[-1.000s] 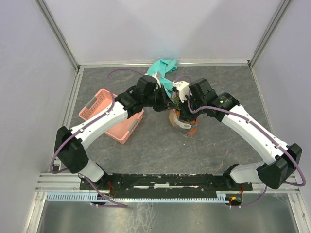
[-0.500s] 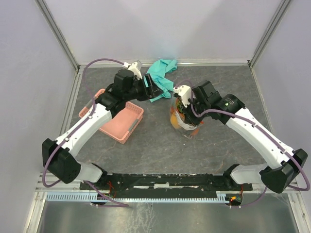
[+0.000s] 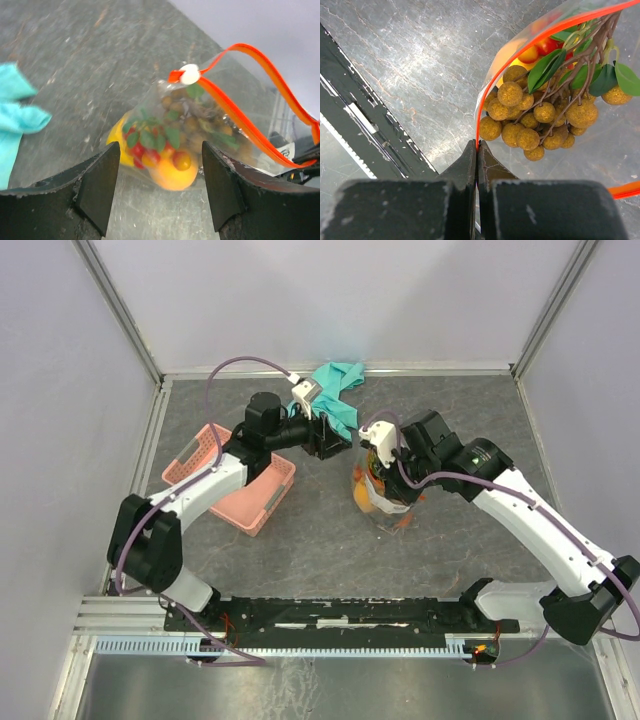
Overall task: Place the food in the zip-top bag and seal the zipper
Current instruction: Zip the zipper food storage bag at the center of the board.
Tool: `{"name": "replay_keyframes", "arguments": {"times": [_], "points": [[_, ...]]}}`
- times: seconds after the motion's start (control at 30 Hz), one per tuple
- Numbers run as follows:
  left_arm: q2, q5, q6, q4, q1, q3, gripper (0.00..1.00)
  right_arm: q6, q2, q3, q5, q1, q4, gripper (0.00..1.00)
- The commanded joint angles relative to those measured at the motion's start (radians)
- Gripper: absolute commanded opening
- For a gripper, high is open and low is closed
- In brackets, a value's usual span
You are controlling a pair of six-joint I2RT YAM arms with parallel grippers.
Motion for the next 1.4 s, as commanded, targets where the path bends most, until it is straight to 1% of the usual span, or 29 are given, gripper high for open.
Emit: {"name": "replay_keyframes", "arguments": {"times": [0.0,0.1,0.37,0.57,0.63,0.7,0.8,0.93,0.97,1.17,1.23,1.3,1.37], "points": [[0.085,0.266,0.121,0.31,0.003,0.011,0.72,-0.016,-0.035,0.015,0.005,0.02,0.002,0.02],[0.148,0.34,0.108,0.4,0.003,0.021,0.7,-0.018,-0.033,0.007,0.018,0.032,-0.001,0.02],[0.281,0.41,0.143,0.399,0.003,0.13,0.67,-0.018,-0.031,-0.008,0.027,0.051,-0.004,0.02],[0.341,0.49,0.116,0.425,0.002,0.186,0.64,-0.02,-0.023,-0.015,0.038,0.061,-0.007,0.02],[0.35,0.52,0.085,0.459,0.001,0.188,0.59,-0.021,-0.02,-0.015,0.043,0.062,-0.006,0.02],[0.36,0.539,0.057,0.485,0.002,0.186,0.5,-0.022,-0.018,-0.014,0.05,0.063,-0.004,0.02],[0.364,0.548,0.04,0.504,0.002,0.178,0.34,-0.023,-0.014,-0.009,0.056,0.062,-0.002,0.02],[0.35,0.552,0.044,0.505,0.006,0.164,0.07,-0.025,-0.011,-0.006,0.073,0.063,-0.005,0.02],[0.342,0.552,0.046,0.506,0.009,0.156,0.03,-0.025,-0.01,-0.004,0.079,0.063,-0.005,0.02],[0.218,0.486,0.077,0.497,0.048,0.031,0.03,-0.023,-0.021,-0.003,0.119,0.062,-0.004,0.02],[0.159,0.458,0.113,0.455,0.059,-0.006,0.03,-0.026,-0.022,-0.004,0.137,0.063,-0.005,0.02],[0.108,0.425,0.191,0.373,0.061,-0.035,0.03,-0.029,-0.021,-0.003,0.144,0.063,-0.006,0.02],[0.062,0.383,0.235,0.315,0.061,-0.063,0.03,-0.029,-0.013,0.001,0.142,0.063,-0.008,0.05]]}}
